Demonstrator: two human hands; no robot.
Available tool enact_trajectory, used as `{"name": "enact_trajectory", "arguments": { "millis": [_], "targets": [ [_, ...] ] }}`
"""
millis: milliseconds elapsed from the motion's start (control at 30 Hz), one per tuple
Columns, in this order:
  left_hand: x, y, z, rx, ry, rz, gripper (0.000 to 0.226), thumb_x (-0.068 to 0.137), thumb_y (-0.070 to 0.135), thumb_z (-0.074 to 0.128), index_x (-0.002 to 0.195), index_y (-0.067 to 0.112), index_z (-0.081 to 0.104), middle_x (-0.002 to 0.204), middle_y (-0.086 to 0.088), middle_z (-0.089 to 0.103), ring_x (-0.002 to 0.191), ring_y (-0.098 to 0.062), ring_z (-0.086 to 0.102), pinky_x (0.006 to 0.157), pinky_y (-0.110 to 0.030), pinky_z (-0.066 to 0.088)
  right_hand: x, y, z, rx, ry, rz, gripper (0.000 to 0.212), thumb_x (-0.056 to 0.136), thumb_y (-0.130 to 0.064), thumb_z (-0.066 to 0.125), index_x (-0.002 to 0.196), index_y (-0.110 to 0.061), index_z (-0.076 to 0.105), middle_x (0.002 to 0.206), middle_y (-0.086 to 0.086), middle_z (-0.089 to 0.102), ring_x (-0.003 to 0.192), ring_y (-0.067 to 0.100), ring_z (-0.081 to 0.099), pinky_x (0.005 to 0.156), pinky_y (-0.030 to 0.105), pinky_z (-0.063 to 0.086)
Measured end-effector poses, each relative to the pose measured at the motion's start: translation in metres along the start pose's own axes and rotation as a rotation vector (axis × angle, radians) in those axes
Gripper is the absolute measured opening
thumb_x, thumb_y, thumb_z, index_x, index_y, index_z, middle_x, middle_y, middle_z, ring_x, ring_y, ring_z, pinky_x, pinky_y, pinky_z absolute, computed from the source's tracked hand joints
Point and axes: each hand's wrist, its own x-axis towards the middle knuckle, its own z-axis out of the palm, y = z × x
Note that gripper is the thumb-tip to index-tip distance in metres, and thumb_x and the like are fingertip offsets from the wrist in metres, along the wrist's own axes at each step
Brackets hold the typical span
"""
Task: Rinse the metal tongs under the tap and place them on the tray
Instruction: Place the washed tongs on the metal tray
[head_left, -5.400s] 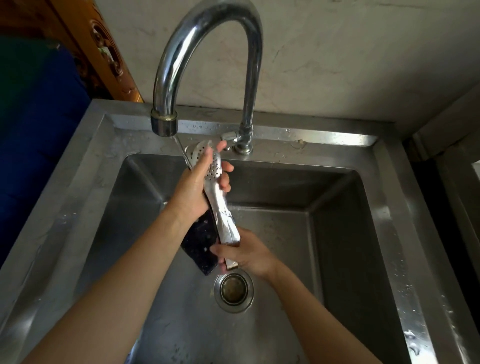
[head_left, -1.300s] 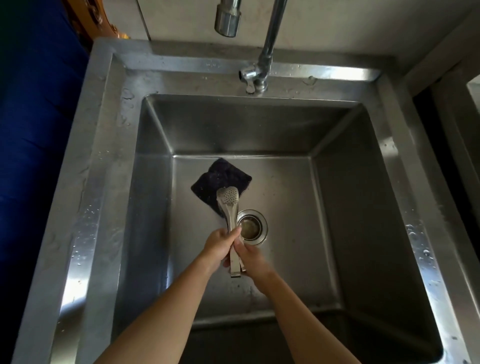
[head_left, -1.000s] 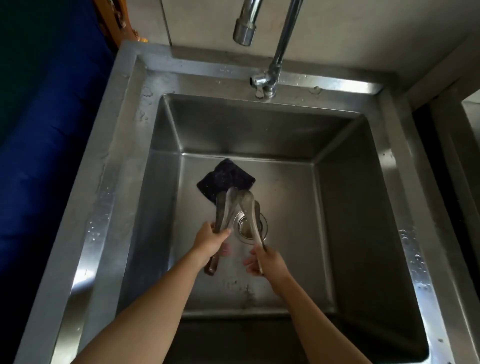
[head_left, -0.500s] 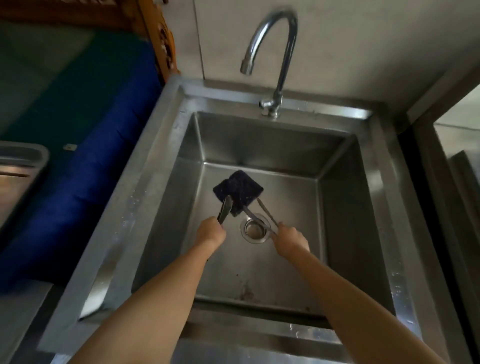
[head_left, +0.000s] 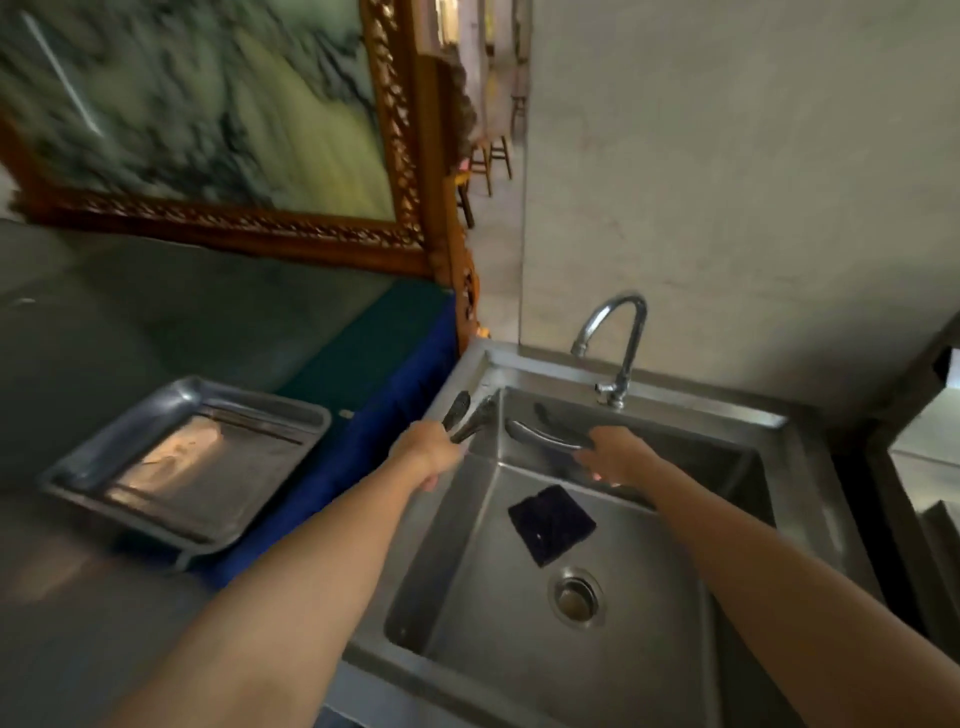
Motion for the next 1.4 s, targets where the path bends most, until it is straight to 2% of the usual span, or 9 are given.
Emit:
{"name": "enact_trajectory", "arguments": {
  "millis": [167, 400, 633, 767, 900, 1000, 1167, 1267, 1400],
  "targets": [
    [-0.015, -0.042, -0.066, -0.178, 0.079, -0.102, 0.021, 0.085, 0.025, 0.058, 0.084, 0.006, 0.05, 0.067, -0.01, 0.061, 0.048, -0.021, 0.06, 0.048, -0.03, 0.056, 0.006, -0.076, -0.039, -0.021, -0.007, -0.154, 0.031, 0.092, -0.025, 0.051, 0.109, 0.0, 0.06, 0.103, 0.019, 0.07, 0.086, 0.031, 0.067, 0.06, 0.03, 0.049],
    [-0.031, -0.13, -0.135, -0.226, 0.2, -0.215, 0.022, 0.082, 0.025, 0.064, 0.092, 0.006, 0.063, 0.067, -0.008, 0.061, 0.052, -0.019, 0.057, 0.053, -0.027, 0.049, 0.03, -0.208, -0.042, -0.263, 0.065, -0.47, 0.029, 0.095, -0.033, 0.046, 0.1, -0.006, 0.056, 0.107, 0.017, 0.063, 0.097, 0.03, 0.06, 0.08, 0.034, 0.047],
    [-0.026, -0.243, -0.187, -0.406, 0.383, -0.359, 0.018, 0.079, 0.023, 0.062, 0.092, 0.01, 0.061, 0.074, -0.01, 0.063, 0.063, -0.022, 0.061, 0.055, -0.028, 0.048, 0.064, -0.338, 0.001, -0.201, -0.065, -0.62, 0.032, 0.095, -0.035, 0.046, 0.104, -0.005, 0.055, 0.098, 0.014, 0.062, 0.088, 0.029, 0.06, 0.075, 0.036, 0.046],
    [-0.013, -0.3, -0.196, -0.496, 0.464, -0.43, 0.005, 0.083, 0.017, 0.059, 0.085, 0.012, 0.058, 0.052, -0.007, 0.052, 0.041, -0.019, 0.048, 0.041, -0.023, 0.039, 0.09, -0.392, 0.039, -0.092, -0.144, -0.663, 0.031, 0.095, -0.034, 0.047, 0.104, -0.006, 0.056, 0.087, 0.009, 0.057, 0.078, 0.023, 0.055, 0.069, 0.032, 0.042],
    [0.006, -0.341, -0.174, -0.622, 0.507, -0.539, 0.012, 0.086, 0.007, 0.053, 0.083, -0.004, 0.057, 0.065, -0.014, 0.055, 0.06, -0.03, 0.059, 0.053, -0.028, 0.043, 0.118, -0.417, 0.096, -0.086, -0.209, -0.677, 0.038, 0.095, -0.035, 0.046, 0.115, -0.003, 0.055, 0.102, 0.014, 0.061, 0.088, 0.026, 0.057, 0.07, 0.03, 0.042],
    [0.021, -0.362, -0.15, -0.702, 0.527, -0.604, 0.024, 0.088, 0.005, 0.049, 0.108, -0.007, 0.054, 0.064, -0.008, 0.052, 0.054, -0.021, 0.052, 0.039, -0.02, 0.037, 0.135, -0.421, 0.145, -0.142, -0.196, -0.674, 0.045, 0.097, -0.036, 0.043, 0.127, -0.002, 0.046, 0.12, 0.021, 0.058, 0.106, 0.033, 0.058, 0.083, 0.036, 0.048],
    [0.039, -0.374, -0.125, -0.907, 0.564, -0.622, 0.021, 0.091, 0.008, 0.046, 0.071, 0.011, 0.041, 0.063, -0.01, 0.049, 0.047, -0.017, 0.044, 0.033, -0.018, 0.033, 0.153, -0.414, 0.199, -0.2, -0.131, -0.619, 0.041, 0.097, -0.035, 0.041, 0.128, -0.008, 0.041, 0.12, 0.015, 0.059, 0.107, 0.03, 0.059, 0.078, 0.032, 0.044],
    [0.044, -0.372, -0.119, -1.008, 0.6, -0.607, 0.017, 0.094, 0.015, 0.046, 0.078, 0.013, 0.04, 0.07, -0.013, 0.05, 0.049, -0.017, 0.044, 0.04, -0.021, 0.035, 0.161, -0.41, 0.208, -0.183, -0.084, -0.593, 0.04, 0.096, -0.035, 0.04, 0.126, -0.008, 0.042, 0.125, 0.015, 0.054, 0.113, 0.031, 0.054, 0.092, 0.039, 0.044],
    [0.05, -0.365, -0.116, -1.141, 0.616, -0.568, 0.013, 0.095, 0.015, 0.045, 0.097, 0.003, 0.044, 0.067, -0.009, 0.046, 0.048, -0.016, 0.044, 0.034, -0.02, 0.036, 0.174, -0.401, 0.22, -0.462, 0.027, -0.641, 0.039, 0.098, -0.037, 0.033, 0.123, -0.007, 0.039, 0.128, 0.013, 0.047, 0.116, 0.026, 0.046, 0.098, 0.035, 0.041]
  ]
}}
